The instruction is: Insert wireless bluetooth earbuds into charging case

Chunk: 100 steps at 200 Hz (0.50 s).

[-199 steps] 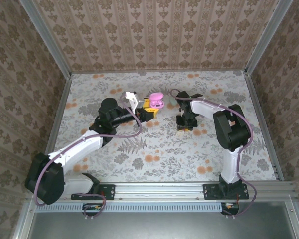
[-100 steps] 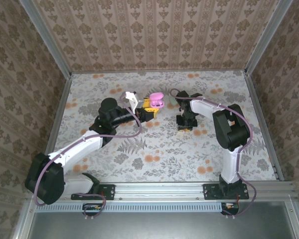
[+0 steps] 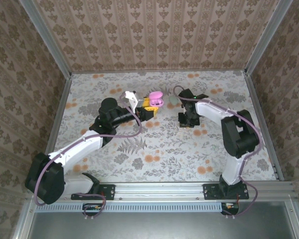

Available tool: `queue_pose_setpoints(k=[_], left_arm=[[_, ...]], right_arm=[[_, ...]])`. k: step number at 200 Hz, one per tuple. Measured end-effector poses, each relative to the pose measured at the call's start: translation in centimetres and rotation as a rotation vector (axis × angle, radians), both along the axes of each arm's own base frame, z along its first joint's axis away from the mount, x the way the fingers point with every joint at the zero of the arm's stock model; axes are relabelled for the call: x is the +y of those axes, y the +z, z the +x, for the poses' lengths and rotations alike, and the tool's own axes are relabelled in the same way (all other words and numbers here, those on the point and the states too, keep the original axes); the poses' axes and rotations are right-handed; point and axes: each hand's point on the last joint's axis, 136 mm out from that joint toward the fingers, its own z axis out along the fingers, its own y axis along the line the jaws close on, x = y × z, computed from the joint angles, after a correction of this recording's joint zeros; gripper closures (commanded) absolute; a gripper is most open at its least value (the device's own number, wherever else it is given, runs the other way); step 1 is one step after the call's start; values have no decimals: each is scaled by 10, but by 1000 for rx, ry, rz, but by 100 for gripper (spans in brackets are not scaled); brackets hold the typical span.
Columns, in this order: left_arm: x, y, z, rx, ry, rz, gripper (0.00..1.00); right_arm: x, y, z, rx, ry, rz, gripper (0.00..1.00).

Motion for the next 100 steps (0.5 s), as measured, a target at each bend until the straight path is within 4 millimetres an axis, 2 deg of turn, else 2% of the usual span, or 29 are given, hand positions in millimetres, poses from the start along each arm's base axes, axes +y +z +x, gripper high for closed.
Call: queue_pose_setpoints(k=[23, 58, 100], left_arm=[[0, -5, 8, 9, 35, 6, 64], [-1, -12, 17, 16, 65, 12, 64], [-3, -15, 24, 10, 79, 6, 64]], right_arm=[[2, 55, 7, -155, -19, 64, 78], [5, 127, 4, -334, -31, 155, 78], [27, 214, -13, -519, 12, 309, 78]])
